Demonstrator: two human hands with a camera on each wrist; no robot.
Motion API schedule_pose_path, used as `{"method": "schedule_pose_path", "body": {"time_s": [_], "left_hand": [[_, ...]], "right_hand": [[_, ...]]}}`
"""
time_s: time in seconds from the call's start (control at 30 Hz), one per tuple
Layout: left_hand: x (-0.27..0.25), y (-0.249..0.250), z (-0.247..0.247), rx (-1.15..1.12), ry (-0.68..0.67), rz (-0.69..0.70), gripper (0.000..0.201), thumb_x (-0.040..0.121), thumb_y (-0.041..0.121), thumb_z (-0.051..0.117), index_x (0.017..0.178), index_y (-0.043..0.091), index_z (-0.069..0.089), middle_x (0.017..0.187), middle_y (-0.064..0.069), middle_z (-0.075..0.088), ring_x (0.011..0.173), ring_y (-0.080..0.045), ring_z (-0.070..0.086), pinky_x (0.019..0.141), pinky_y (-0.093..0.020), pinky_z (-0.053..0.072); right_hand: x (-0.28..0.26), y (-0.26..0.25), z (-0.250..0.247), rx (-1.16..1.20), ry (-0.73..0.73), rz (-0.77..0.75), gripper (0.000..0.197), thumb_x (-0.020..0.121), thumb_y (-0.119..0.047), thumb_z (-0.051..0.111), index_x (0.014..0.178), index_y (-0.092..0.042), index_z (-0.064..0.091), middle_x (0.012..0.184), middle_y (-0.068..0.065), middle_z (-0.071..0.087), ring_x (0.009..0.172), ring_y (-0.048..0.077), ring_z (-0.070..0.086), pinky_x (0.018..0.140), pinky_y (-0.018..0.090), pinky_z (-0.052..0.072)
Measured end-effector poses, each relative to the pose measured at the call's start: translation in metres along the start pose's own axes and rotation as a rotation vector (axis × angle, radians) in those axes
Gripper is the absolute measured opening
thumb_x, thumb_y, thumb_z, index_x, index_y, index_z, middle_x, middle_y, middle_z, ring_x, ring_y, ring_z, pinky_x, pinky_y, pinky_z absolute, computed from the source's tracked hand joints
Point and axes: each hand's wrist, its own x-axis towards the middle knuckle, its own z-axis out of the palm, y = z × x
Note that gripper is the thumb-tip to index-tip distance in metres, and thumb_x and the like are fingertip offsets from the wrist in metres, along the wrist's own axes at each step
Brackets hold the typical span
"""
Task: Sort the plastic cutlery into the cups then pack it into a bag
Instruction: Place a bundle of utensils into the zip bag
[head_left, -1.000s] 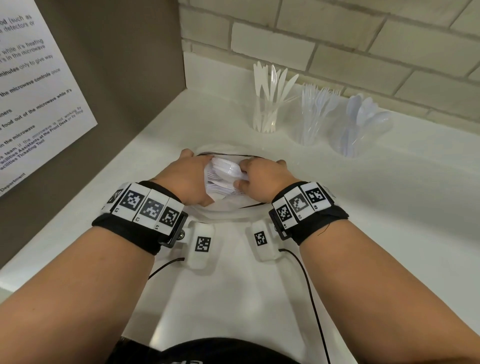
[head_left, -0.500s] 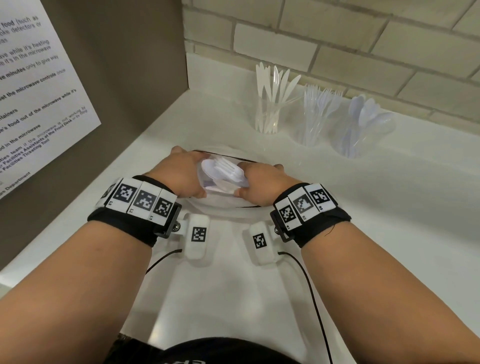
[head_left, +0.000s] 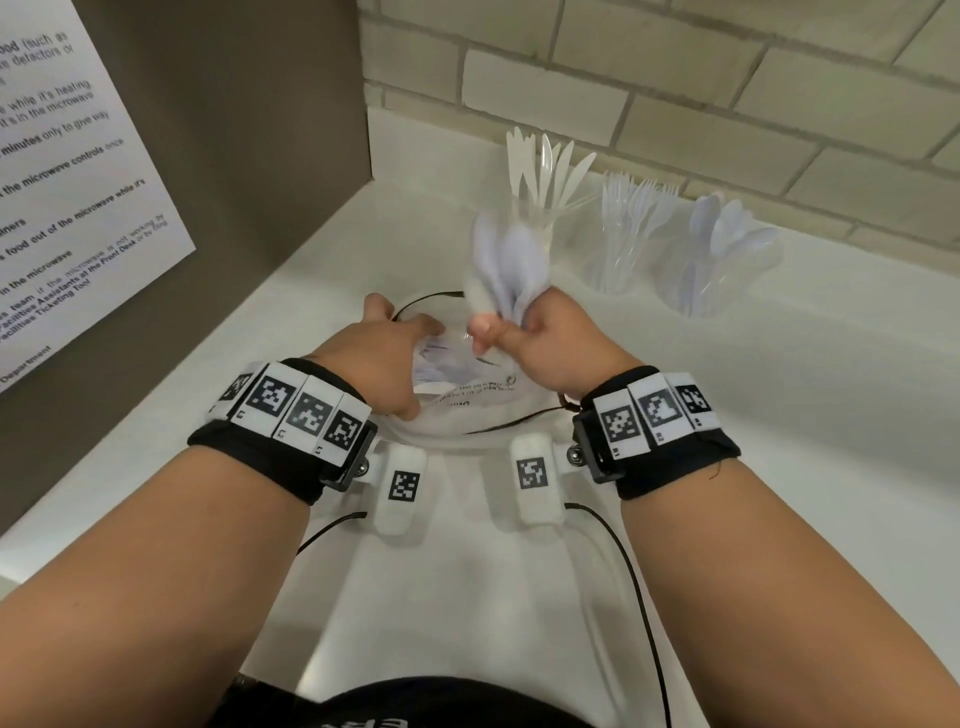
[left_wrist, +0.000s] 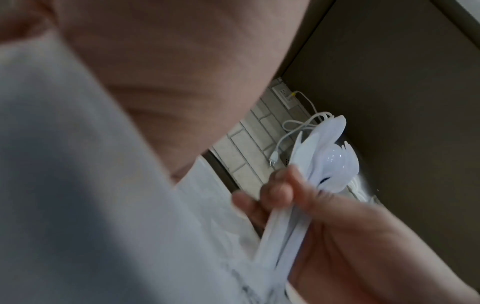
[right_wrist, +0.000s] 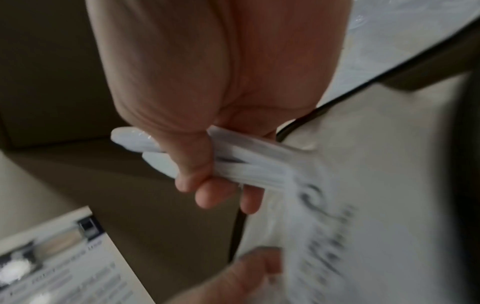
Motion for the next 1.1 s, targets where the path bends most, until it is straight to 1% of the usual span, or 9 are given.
{"method": "schedule_pose_path", "body": {"time_s": [0.1,0.27,0.33,0.4,0.5,0.6,0.67,0.97,1.1], "left_hand": [[-0.002,0.010,-0.002,0.106,-0.015,-0.008,0.096,0.061,0.018,0.078,0.141,0.036,0.030,0.127,-0.005,0.022,0.077,-0.025,0.057,0.071,-0.031,0.051],[-0.015,0.016,-0.017,0.157,0.066,0.071,0.058,0.066,0.037,0.075,0.116,0.050,0.048,0.150,0.001,0.006,0.116,-0.032,0.049,0.099,-0.042,0.039],[-0.023,0.019,-0.030,-0.110,0.330,0.221,0.029,0.074,0.042,0.072,0.099,0.046,0.057,0.151,0.001,0.016,0.127,-0.027,0.043,0.109,-0.042,0.029],[-0.028,0.027,-0.040,-0.606,0.536,0.348,0.016,0.085,0.035,0.065,0.100,0.037,0.061,0.142,0.003,0.036,0.126,-0.012,0.045,0.107,-0.026,0.033],[-0.028,0.043,-0.046,-1.527,0.171,0.284,0.037,0.097,0.041,0.045,0.123,0.016,0.055,0.124,-0.004,0.055,0.115,-0.019,0.057,0.094,-0.030,0.047],[-0.024,0.049,-0.045,-1.838,-0.410,0.018,0.071,0.096,0.056,0.028,0.128,-0.004,0.048,0.125,-0.027,0.056,0.113,-0.037,0.059,0.089,-0.046,0.054],[-0.022,0.049,-0.044,-1.962,-0.584,-0.025,0.079,0.096,0.058,0.025,0.129,-0.011,0.045,0.129,-0.034,0.053,0.119,-0.042,0.055,0.093,-0.052,0.047],[-0.023,0.052,-0.042,-2.109,-0.523,-0.011,0.061,0.101,0.046,0.027,0.130,-0.003,0.049,0.127,-0.021,0.060,0.120,-0.033,0.057,0.103,-0.048,0.043],[-0.021,0.049,-0.041,-2.106,-0.535,0.072,0.056,0.099,0.051,0.029,0.139,0.016,0.047,0.136,-0.004,0.055,0.128,-0.026,0.051,0.110,-0.047,0.036]], "right_hand": [[-0.001,-0.011,-0.012,0.291,0.192,-0.063,0.035,0.096,-0.030,0.057,0.067,-0.015,0.069,0.079,0.008,0.075,0.087,0.034,0.069,0.097,0.034,0.049],[0.001,-0.035,-0.038,0.801,0.300,-0.176,0.021,0.098,-0.008,0.050,0.079,-0.005,0.058,0.066,0.003,0.057,0.061,0.016,0.056,0.072,0.034,0.052],[0.004,-0.041,-0.044,0.851,0.319,-0.187,0.017,0.098,-0.008,0.050,0.083,-0.004,0.057,0.067,0.003,0.056,0.059,0.016,0.054,0.066,0.033,0.051],[0.005,-0.049,-0.047,0.868,0.338,-0.215,0.014,0.098,-0.009,0.051,0.086,-0.004,0.056,0.067,0.002,0.057,0.058,0.015,0.055,0.063,0.031,0.050],[0.008,-0.063,-0.048,0.896,0.336,-0.279,0.016,0.098,-0.010,0.051,0.084,-0.003,0.056,0.067,0.002,0.058,0.059,0.016,0.056,0.062,0.032,0.049],[0.009,-0.072,-0.041,0.899,0.314,-0.279,0.014,0.098,-0.009,0.051,0.086,-0.003,0.056,0.069,0.003,0.059,0.060,0.016,0.057,0.063,0.031,0.050],[0.009,-0.071,-0.033,0.896,0.307,-0.243,0.011,0.095,-0.008,0.055,0.086,-0.003,0.059,0.069,0.003,0.062,0.062,0.016,0.060,0.067,0.032,0.053],[0.003,-0.060,-0.005,0.853,0.286,-0.117,0.020,0.080,0.004,0.071,0.080,-0.013,0.062,0.067,0.007,0.061,0.061,0.020,0.060,0.062,0.031,0.053],[0.006,-0.057,0.003,0.833,0.300,-0.083,0.016,0.080,0.000,0.072,0.078,-0.012,0.061,0.063,0.004,0.060,0.053,0.017,0.056,0.059,0.031,0.051]]}}
